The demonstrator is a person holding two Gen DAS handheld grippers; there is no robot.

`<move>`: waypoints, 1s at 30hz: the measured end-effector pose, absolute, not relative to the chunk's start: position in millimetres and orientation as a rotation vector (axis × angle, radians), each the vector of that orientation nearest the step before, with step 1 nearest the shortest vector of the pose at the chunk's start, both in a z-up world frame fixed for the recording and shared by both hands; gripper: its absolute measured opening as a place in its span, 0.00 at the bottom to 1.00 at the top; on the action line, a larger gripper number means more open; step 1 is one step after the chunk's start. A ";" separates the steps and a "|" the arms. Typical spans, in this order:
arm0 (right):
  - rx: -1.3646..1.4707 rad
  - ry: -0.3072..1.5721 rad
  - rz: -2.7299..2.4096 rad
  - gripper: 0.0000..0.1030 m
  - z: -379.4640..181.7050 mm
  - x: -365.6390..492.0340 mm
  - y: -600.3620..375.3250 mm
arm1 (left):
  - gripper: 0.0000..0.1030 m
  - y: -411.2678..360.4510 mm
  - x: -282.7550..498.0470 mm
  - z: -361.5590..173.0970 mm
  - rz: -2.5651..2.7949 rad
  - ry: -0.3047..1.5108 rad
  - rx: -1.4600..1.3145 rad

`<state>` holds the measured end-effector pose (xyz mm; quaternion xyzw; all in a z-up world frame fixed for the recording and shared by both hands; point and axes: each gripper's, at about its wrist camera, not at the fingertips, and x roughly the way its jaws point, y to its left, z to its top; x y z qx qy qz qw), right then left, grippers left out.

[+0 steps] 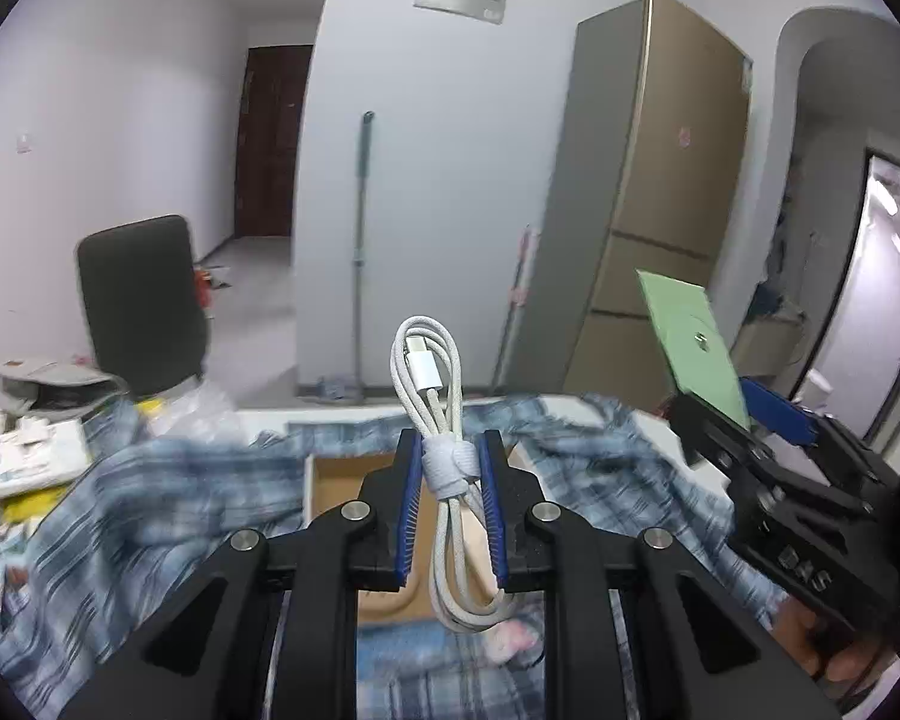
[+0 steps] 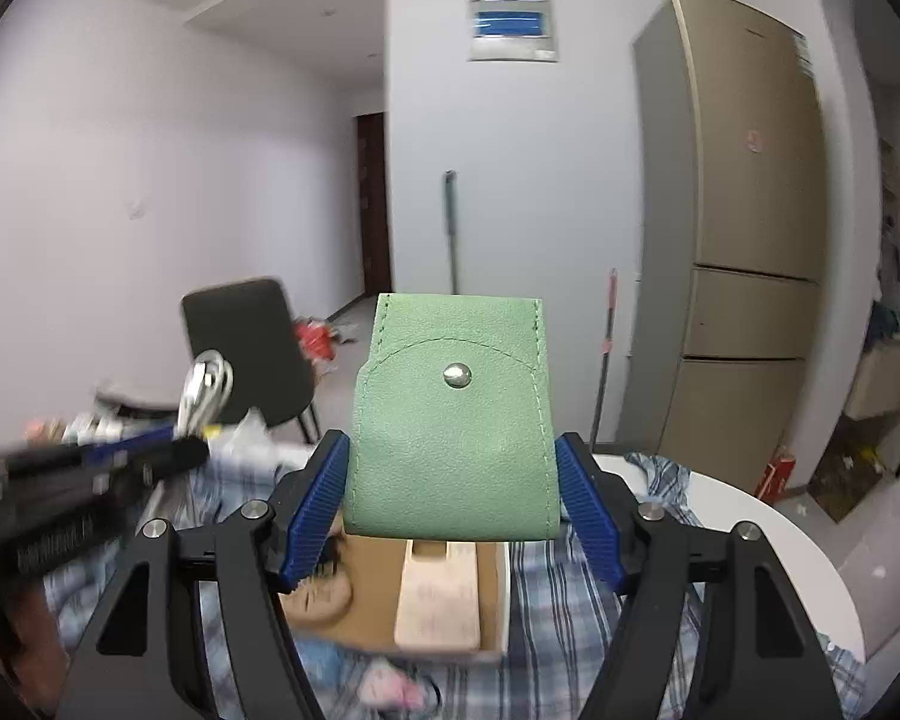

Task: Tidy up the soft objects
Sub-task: 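Grasp the white coiled cable with the left gripper while the right gripper holds the pouch, then carry the cable and pouch over the box and release both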

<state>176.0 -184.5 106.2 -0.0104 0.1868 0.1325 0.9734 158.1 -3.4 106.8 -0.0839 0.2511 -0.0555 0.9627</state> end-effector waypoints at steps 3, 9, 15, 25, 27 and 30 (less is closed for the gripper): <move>-0.047 0.387 0.258 0.66 115.1 194.2 -171.1 | 0.20 11.7 180.5 98.7 -0.069 0.524 -0.189; -0.053 0.412 0.214 0.66 91.7 222.1 -162.3 | 0.20 26.6 216.4 50.4 -0.052 0.637 -0.152; -0.006 0.535 0.210 0.66 31.3 257.9 -156.6 | 0.20 20.2 233.7 19.0 -0.065 0.742 -0.146; -0.092 0.629 0.261 0.66 -20.2 265.8 -148.2 | 0.20 27.1 256.3 -22.4 -0.048 0.842 -0.153; -0.093 0.645 0.270 0.66 -24.9 266.7 -150.5 | 0.20 25.0 259.5 -30.3 -0.046 0.859 -0.143; -0.080 0.661 0.271 0.66 -27.1 269.0 -155.3 | 0.20 24.7 263.7 -39.4 -0.081 0.879 -0.163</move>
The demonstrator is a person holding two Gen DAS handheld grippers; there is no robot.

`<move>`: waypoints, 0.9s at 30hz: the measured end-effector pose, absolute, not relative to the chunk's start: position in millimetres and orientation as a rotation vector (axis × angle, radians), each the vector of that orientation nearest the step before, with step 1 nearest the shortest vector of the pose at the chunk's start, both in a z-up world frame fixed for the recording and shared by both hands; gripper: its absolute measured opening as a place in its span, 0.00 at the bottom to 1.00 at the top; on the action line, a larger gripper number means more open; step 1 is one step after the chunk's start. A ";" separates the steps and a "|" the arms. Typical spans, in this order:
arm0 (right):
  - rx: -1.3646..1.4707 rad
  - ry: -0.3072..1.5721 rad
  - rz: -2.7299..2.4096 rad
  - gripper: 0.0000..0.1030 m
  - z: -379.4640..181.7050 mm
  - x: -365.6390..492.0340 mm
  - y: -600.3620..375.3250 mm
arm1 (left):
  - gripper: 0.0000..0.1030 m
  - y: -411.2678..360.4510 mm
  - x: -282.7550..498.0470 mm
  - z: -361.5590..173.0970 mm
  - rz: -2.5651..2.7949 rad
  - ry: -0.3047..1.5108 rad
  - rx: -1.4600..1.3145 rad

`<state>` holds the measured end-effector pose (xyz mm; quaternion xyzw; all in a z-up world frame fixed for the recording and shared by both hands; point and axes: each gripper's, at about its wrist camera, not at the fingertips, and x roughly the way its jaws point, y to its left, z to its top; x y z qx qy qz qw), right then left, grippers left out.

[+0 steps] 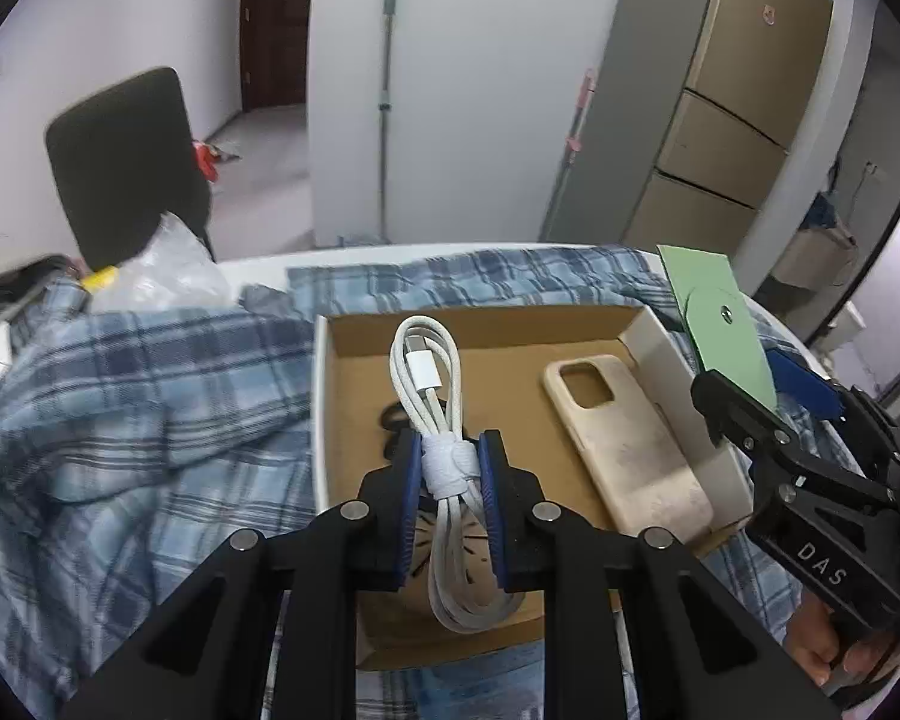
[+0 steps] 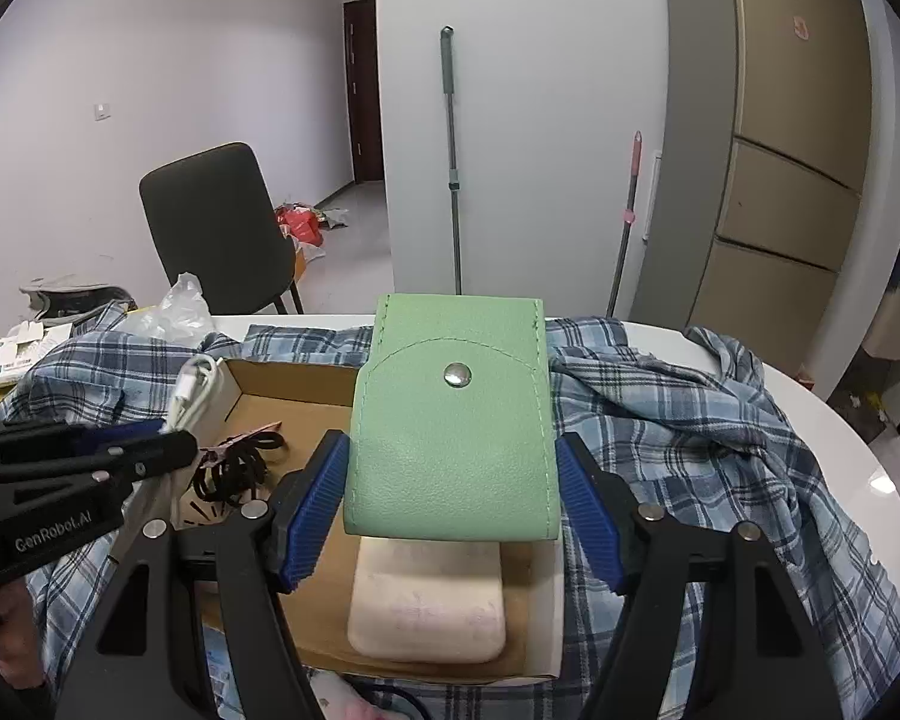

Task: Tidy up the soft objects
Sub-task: 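Carry the cable and pouch over the box and release both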

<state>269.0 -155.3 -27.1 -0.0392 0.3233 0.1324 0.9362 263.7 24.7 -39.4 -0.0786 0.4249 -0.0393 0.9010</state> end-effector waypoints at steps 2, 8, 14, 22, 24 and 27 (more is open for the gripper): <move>-0.069 0.661 0.268 0.66 -26.7 270.0 -159.3 | 0.20 24.3 266.0 -43.9 -0.086 0.891 -0.165; -0.083 0.675 0.281 0.66 -30.5 271.3 -157.4 | 0.20 21.0 267.4 -49.6 -0.084 0.896 -0.146; -0.082 0.694 0.295 0.66 -34.9 271.8 -155.3 | 0.20 22.8 266.7 -49.4 -0.072 0.882 -0.145; -0.066 0.726 0.336 0.66 -39.0 273.7 -155.2 | 0.71 20.0 259.8 -40.3 -0.047 0.809 -0.106; -0.072 0.731 0.342 0.66 -40.9 273.5 -153.2 | 0.71 21.7 257.6 -35.2 -0.035 0.794 -0.102; -0.068 0.752 0.356 0.66 -45.3 274.9 -151.1 | 0.71 27.5 254.8 -28.4 -0.037 0.772 -0.125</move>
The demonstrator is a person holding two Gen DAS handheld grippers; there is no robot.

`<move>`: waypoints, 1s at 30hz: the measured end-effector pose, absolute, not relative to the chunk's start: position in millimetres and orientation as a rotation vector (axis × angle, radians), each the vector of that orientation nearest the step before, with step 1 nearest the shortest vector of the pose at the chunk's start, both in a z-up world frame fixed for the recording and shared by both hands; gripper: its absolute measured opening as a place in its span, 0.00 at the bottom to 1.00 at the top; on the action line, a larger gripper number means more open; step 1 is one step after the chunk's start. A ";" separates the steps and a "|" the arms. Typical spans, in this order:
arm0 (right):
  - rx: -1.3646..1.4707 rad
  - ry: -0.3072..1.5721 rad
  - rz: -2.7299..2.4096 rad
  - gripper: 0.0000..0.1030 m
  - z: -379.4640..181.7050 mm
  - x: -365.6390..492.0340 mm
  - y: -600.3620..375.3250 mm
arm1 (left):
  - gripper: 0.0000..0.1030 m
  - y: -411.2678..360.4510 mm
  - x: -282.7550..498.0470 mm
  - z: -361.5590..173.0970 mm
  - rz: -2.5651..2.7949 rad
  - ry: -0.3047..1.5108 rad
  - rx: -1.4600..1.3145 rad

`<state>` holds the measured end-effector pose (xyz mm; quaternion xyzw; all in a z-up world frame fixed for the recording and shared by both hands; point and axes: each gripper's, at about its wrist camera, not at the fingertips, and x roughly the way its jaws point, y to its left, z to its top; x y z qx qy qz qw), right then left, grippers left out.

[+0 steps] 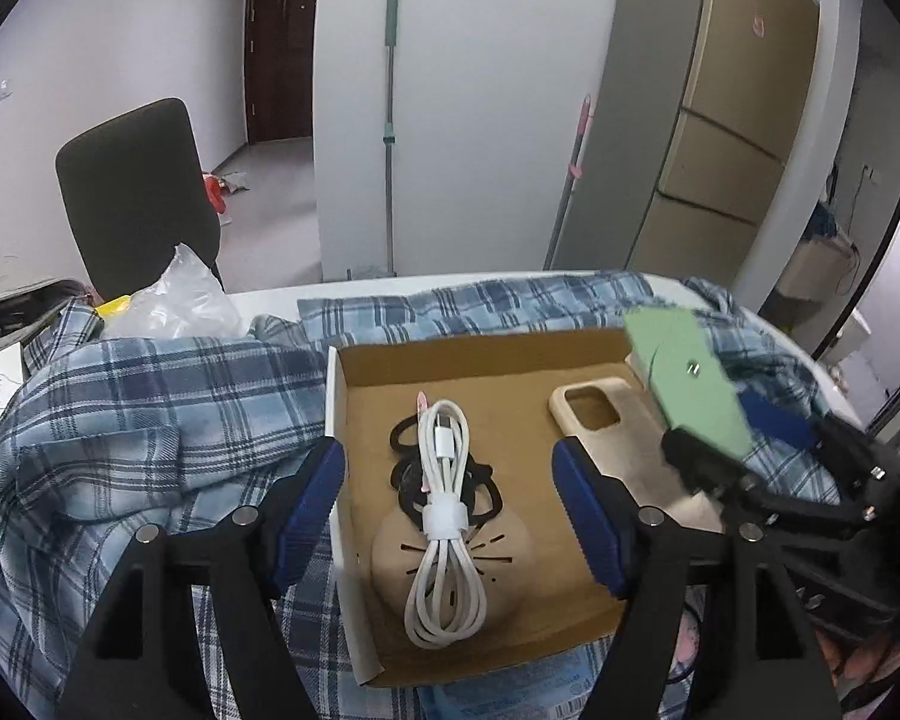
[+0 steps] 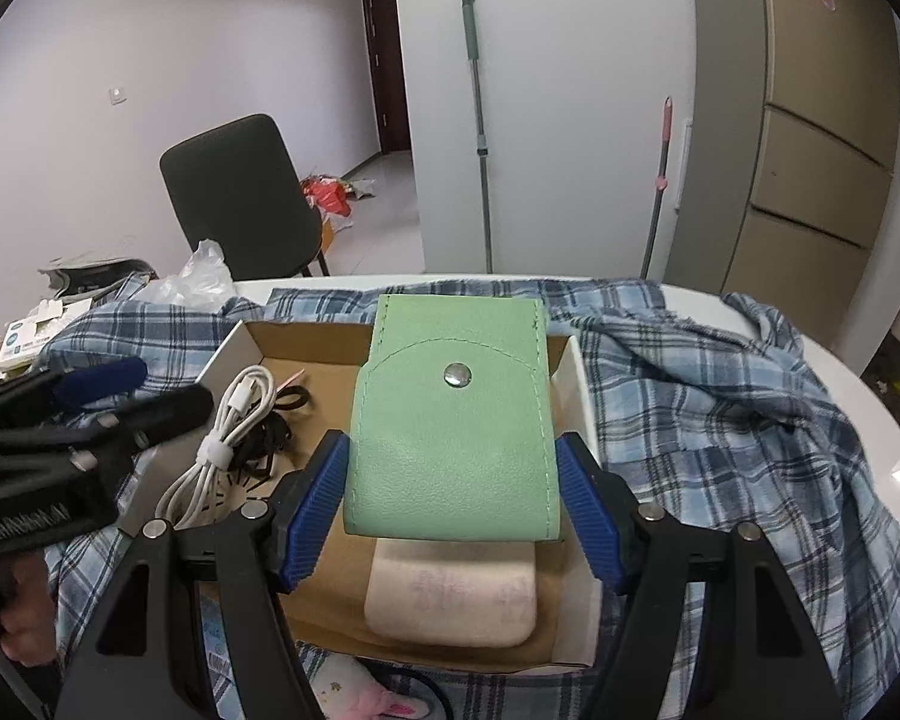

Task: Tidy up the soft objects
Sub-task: 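Carry the cable and pouch over the box and release both, then move both grippers back above the table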

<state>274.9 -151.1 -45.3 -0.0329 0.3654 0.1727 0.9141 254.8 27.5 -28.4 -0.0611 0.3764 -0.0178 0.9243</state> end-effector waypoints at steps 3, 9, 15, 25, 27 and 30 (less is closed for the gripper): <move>-0.072 0.778 0.344 0.70 -49.7 277.6 -149.3 | 0.71 30.4 253.4 -24.2 -0.028 0.758 -0.125; -0.050 0.756 0.327 0.75 -40.9 277.1 -155.0 | 0.71 32.7 253.3 -18.4 -0.043 0.757 -0.153; -0.110 0.658 0.269 0.75 -5.4 256.6 -157.3 | 0.71 29.1 232.6 7.1 -0.055 0.688 -0.165; -0.041 0.536 0.340 0.76 39.7 189.6 -178.0 | 0.71 19.7 151.9 67.6 -0.062 0.471 -0.101; -0.033 0.521 0.341 0.83 42.0 177.9 -179.4 | 0.71 14.0 136.4 70.2 -0.056 0.446 -0.070; 0.000 0.481 0.335 1.00 42.5 163.1 -185.5 | 0.71 9.4 112.4 70.6 -0.096 0.423 -0.086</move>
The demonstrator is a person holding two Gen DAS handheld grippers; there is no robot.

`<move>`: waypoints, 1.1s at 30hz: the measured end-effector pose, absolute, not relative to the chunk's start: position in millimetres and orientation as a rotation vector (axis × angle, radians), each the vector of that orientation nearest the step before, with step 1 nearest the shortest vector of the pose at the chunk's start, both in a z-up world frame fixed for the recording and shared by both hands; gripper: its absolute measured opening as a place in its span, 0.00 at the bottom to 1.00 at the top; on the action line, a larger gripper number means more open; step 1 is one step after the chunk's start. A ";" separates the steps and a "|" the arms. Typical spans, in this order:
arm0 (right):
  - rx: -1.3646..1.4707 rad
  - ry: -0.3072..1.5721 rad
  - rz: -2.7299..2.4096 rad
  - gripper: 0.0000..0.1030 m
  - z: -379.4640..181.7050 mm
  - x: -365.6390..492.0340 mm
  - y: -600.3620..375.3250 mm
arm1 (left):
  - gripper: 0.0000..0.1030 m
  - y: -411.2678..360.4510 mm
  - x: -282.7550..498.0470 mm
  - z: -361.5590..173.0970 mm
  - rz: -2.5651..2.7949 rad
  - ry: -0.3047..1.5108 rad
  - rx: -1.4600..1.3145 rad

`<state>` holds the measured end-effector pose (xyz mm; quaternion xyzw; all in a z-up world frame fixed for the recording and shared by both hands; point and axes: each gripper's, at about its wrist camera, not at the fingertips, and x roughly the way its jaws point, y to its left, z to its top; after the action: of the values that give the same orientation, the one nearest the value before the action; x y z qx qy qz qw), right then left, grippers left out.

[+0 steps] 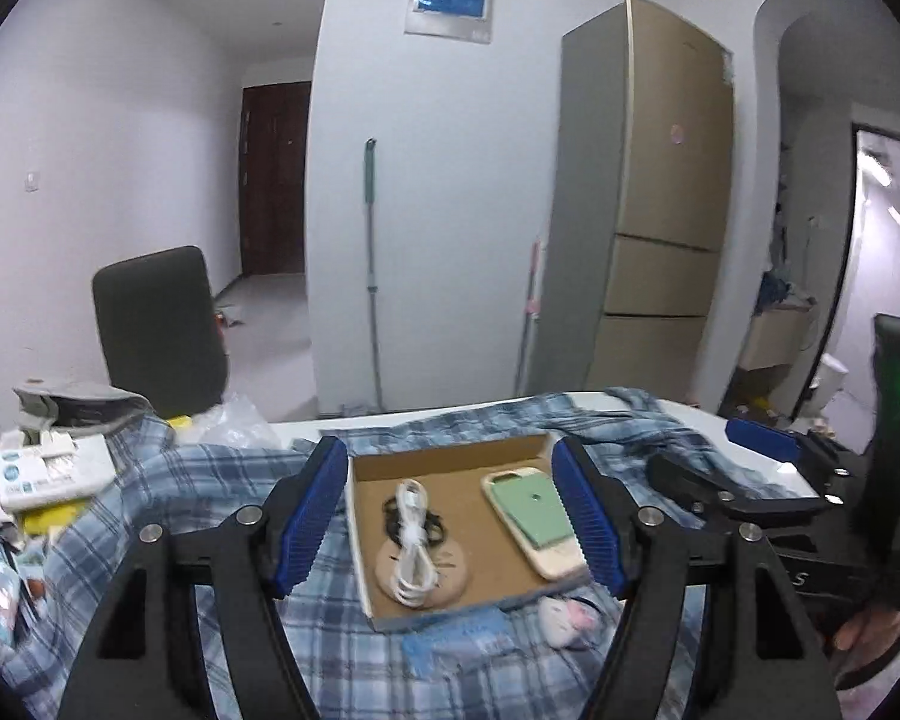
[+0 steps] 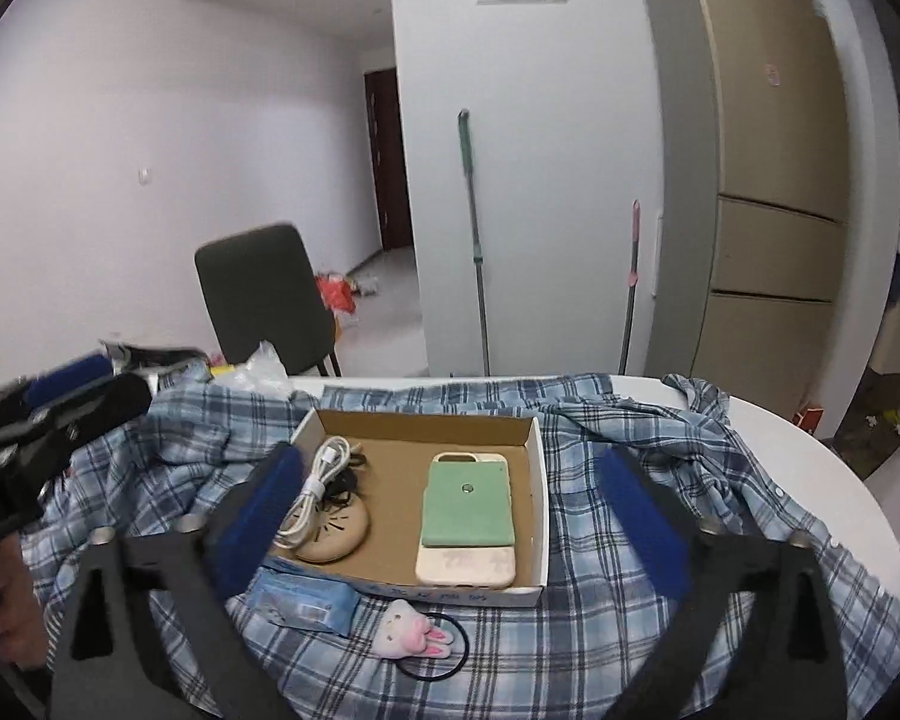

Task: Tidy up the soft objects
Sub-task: 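Move both grippers back above the table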

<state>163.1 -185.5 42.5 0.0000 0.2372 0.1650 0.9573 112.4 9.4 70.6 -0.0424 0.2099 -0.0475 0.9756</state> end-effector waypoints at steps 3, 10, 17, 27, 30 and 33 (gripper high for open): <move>0.016 0.436 0.317 1.00 41.2 149.1 -190.6 | 0.71 6.5 94.1 67.2 -0.125 0.421 -0.103; -0.045 0.378 0.282 1.00 24.9 133.0 -191.7 | 0.92 8.1 66.3 48.5 -0.094 0.307 -0.084; -0.117 0.320 0.319 1.00 0.8 129.1 -182.3 | 1.00 6.0 65.5 22.2 -0.080 0.259 -0.067; -0.119 0.360 0.363 1.00 -23.7 135.2 -181.3 | 1.00 -2.6 76.3 -11.9 -0.018 0.267 0.050; -0.119 0.382 0.357 1.00 -24.9 136.6 -181.9 | 1.00 -0.8 77.5 -11.5 -0.020 0.258 0.043; -0.132 0.404 0.363 1.00 -25.6 136.7 -181.0 | 1.00 -2.7 82.4 -12.2 -0.033 0.286 0.090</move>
<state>136.7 -181.0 -25.6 -0.0652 0.1996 0.1793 0.9611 82.4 -2.7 -12.2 0.0447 0.1423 -0.0164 0.9887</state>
